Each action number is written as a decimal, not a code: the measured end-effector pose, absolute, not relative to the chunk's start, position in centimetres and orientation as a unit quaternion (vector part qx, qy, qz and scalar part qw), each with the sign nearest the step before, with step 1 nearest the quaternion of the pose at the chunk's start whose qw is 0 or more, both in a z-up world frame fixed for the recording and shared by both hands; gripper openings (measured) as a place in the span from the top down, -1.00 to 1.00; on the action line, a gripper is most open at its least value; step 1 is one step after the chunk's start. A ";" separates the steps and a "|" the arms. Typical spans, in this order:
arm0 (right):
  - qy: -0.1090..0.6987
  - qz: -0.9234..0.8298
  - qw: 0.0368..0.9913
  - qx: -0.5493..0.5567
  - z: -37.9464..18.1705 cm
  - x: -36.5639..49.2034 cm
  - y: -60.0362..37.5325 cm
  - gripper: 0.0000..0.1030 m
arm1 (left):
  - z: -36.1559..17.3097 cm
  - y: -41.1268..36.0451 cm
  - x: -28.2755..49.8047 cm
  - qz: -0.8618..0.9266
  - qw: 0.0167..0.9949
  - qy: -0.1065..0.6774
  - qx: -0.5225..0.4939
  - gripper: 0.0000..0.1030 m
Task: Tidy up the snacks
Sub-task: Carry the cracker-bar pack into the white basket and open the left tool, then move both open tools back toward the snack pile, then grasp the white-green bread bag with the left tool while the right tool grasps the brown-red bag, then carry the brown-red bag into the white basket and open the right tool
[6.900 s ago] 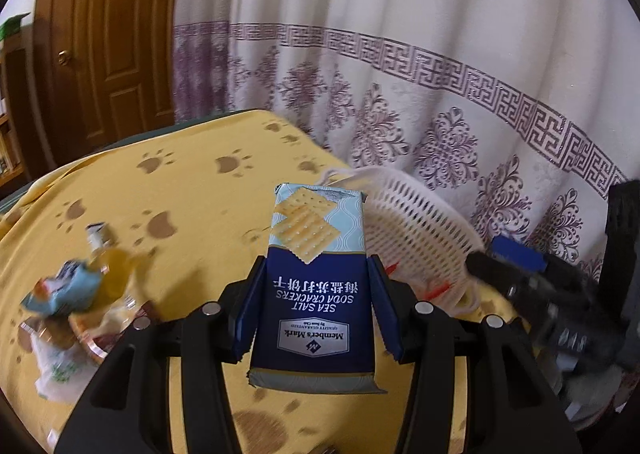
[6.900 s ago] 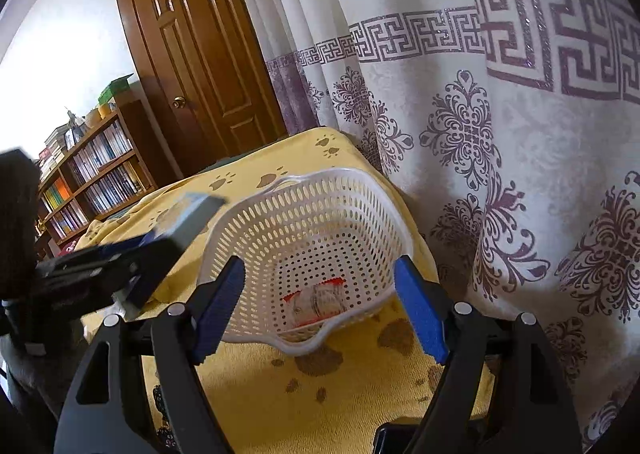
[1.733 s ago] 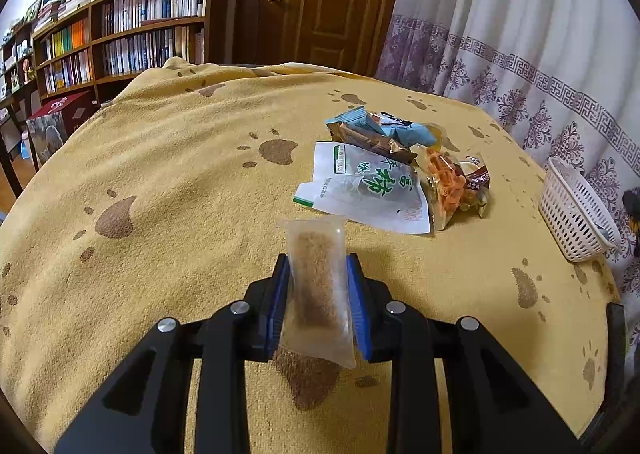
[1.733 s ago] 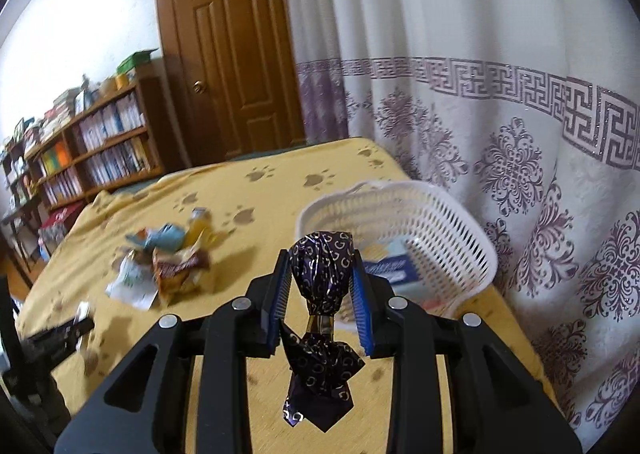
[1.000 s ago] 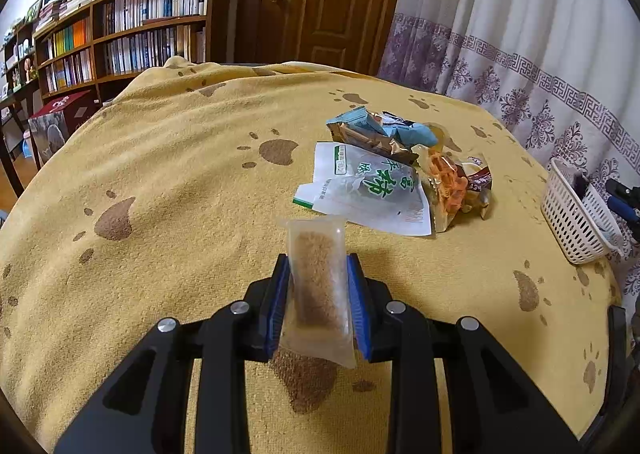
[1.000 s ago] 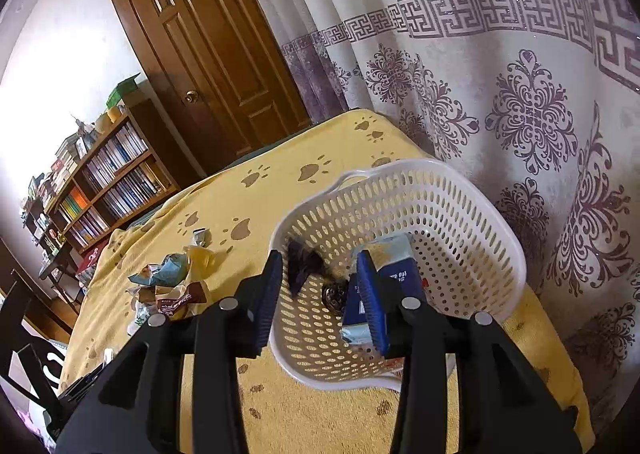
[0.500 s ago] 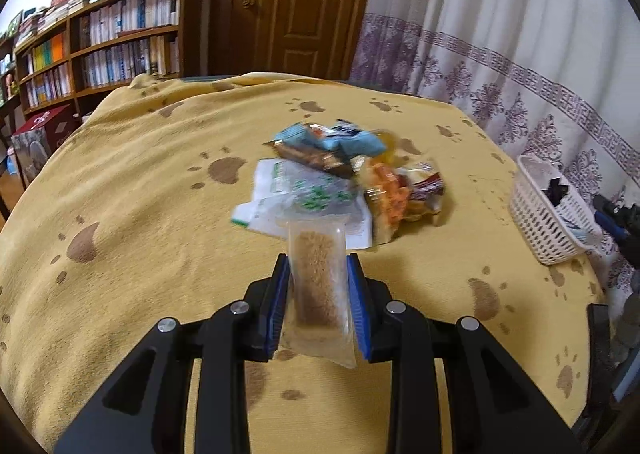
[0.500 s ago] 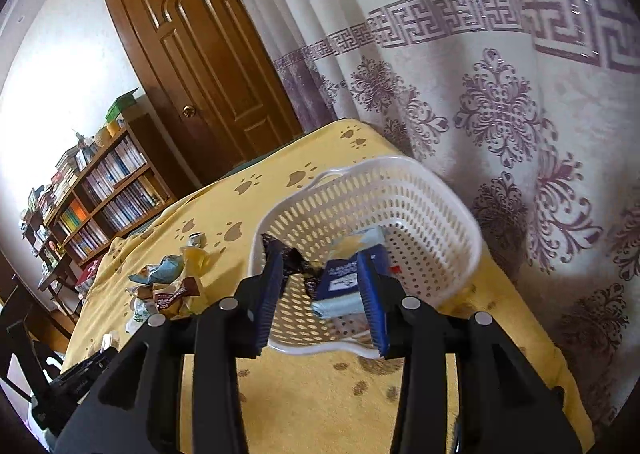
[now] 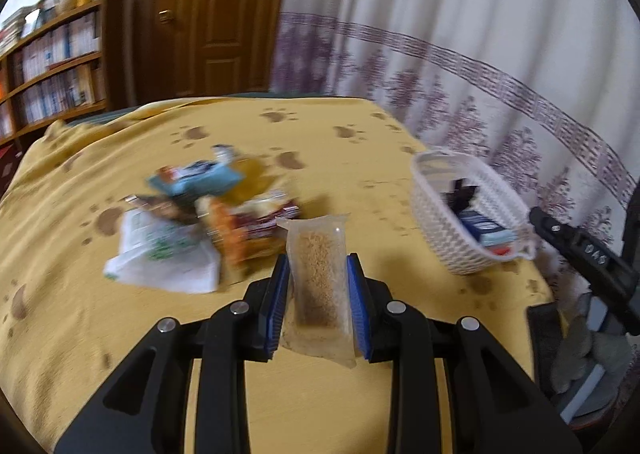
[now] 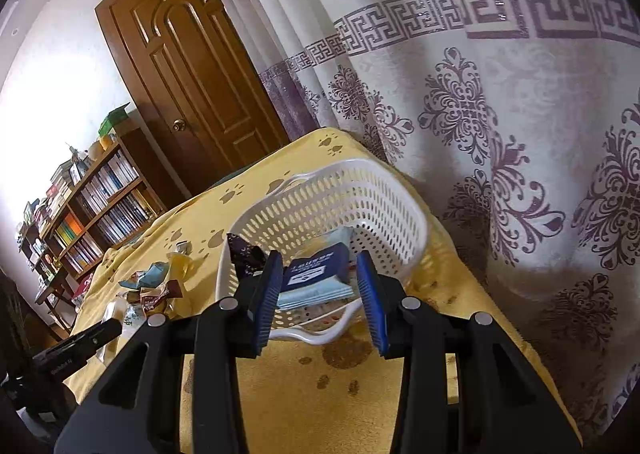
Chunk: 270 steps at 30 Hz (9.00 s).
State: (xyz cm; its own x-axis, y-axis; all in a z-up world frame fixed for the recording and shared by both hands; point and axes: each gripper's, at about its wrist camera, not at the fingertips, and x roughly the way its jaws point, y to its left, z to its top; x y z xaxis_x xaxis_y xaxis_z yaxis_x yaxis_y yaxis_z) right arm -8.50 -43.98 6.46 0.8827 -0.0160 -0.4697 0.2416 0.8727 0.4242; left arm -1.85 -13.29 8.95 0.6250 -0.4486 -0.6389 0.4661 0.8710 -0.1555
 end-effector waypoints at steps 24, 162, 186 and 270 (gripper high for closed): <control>0.220 -0.084 0.943 0.235 5.6 -9.6 -44.9 0.22 | 10.2 -27.9 -1.3 -0.407 0.850 0.333 0.042 0.41; 0.388 0.093 0.906 0.140 0.6 3.5 -24.1 -0.37 | 2.9 -2.9 9.7 -0.098 0.906 0.407 -0.058 -0.78; 0.387 0.090 0.908 0.133 0.6 3.6 -23.8 -0.38 | 1.9 -3.6 9.8 -0.114 0.903 0.413 -0.007 0.01; 0.230 -0.150 0.940 0.201 8.3 -4.8 -42.1 -0.58 | 4.6 -2.6 0.4 -0.077 0.941 0.330 0.006 0.24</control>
State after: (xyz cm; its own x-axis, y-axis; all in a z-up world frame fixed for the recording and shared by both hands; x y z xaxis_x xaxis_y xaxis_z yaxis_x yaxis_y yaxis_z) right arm -4.78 -42.07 8.27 0.8490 -0.1891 -0.4935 0.3741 0.8746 0.3084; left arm 0.39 -2.55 4.56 0.7702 -0.1414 -0.6219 0.1487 0.9880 -0.0404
